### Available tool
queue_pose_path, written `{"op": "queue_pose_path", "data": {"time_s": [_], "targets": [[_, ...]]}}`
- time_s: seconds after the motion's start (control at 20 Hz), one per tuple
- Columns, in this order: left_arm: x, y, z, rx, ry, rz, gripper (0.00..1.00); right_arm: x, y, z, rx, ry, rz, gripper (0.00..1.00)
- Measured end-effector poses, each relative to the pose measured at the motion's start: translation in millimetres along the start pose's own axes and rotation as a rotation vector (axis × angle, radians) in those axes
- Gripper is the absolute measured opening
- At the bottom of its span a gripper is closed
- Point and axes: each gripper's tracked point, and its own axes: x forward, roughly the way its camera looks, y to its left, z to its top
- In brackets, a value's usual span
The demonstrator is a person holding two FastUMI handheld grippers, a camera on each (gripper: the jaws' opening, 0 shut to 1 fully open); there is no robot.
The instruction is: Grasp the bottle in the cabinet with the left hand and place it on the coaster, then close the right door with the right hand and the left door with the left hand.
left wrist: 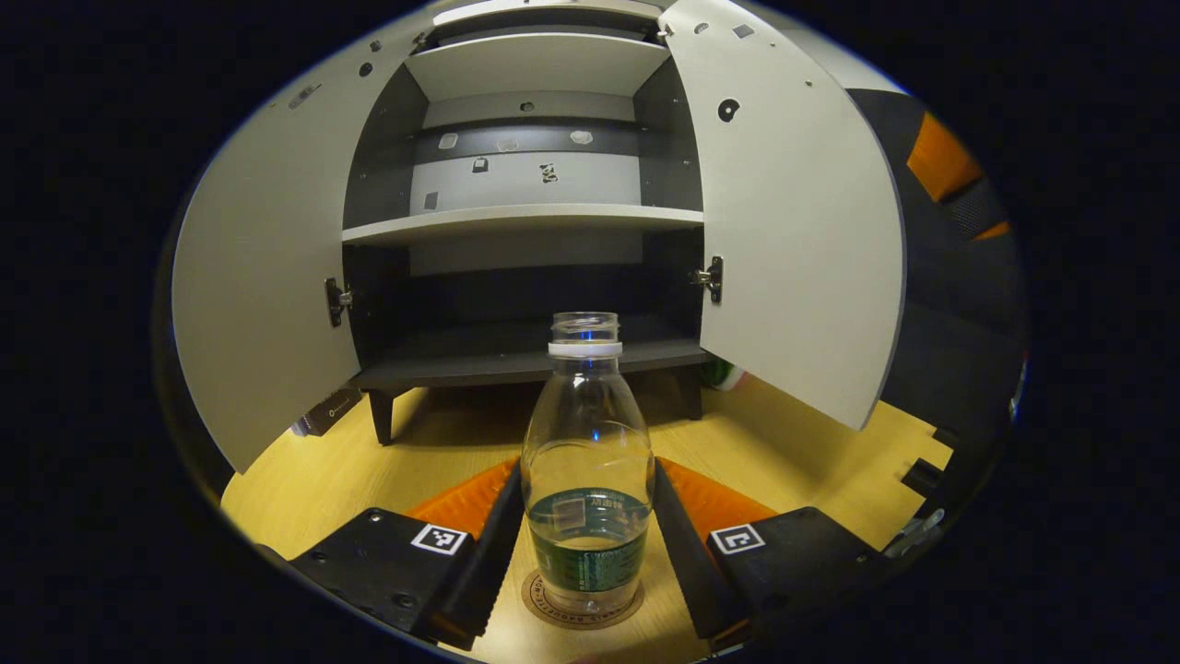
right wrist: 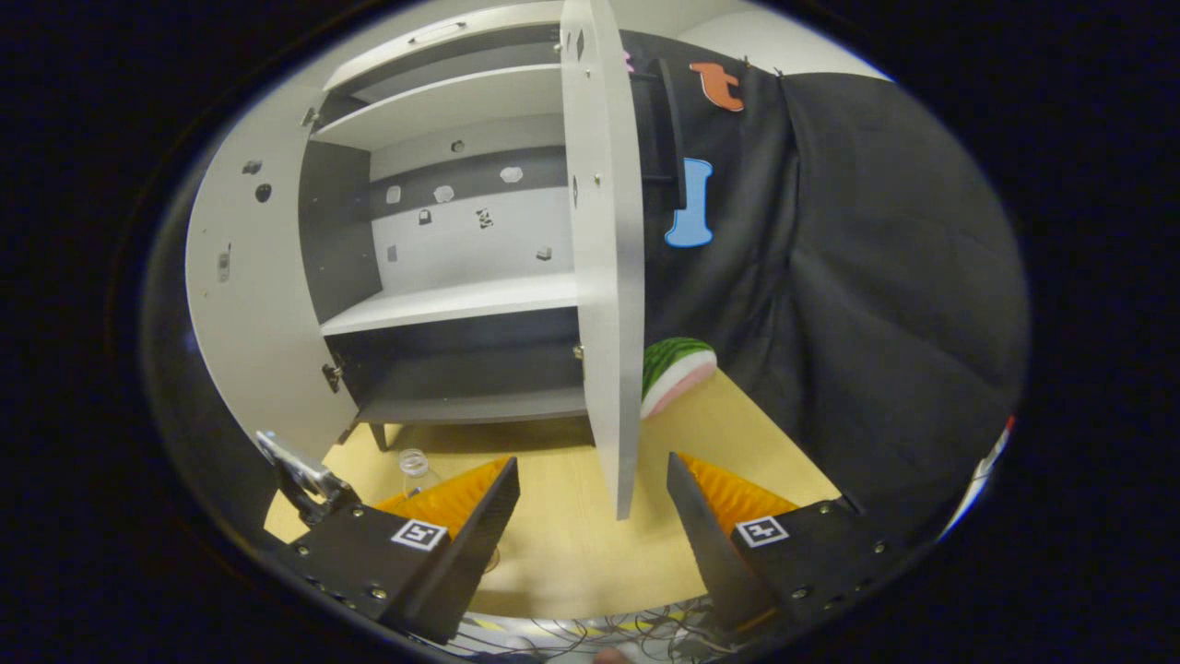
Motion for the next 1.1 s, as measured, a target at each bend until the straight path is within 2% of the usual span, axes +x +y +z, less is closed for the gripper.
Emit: {"op": "queue_pose_path", "data": {"time_s": [0.2, 0.6, 0.9, 1.1], "targets": [[4.1, -0.1, -3.3, 0.016, -0.007, 0.007, 0.81, 1.3, 3.1, -11.1, -0.035, 0.032, 0.008, 0.98], [-21.0, 4.3, -9.4, 0.015, 0.027, 0.034, 0.81, 0.2, 11.5, -18.7, -0.013, 0.054, 0.039, 0.98], [-27.4, 5.8, -12.4, 0.029, 0.037, 0.047, 0.83, -3.4, 8.9, -28.9, 0.005, 0.072, 0.034, 0.98], [-31.1, 8.9, -6.9, 0.000, 0.030, 0.047, 0.84, -4.7, 7.9, -31.7, 0.000, 0.078, 0.031, 0.98]]}}
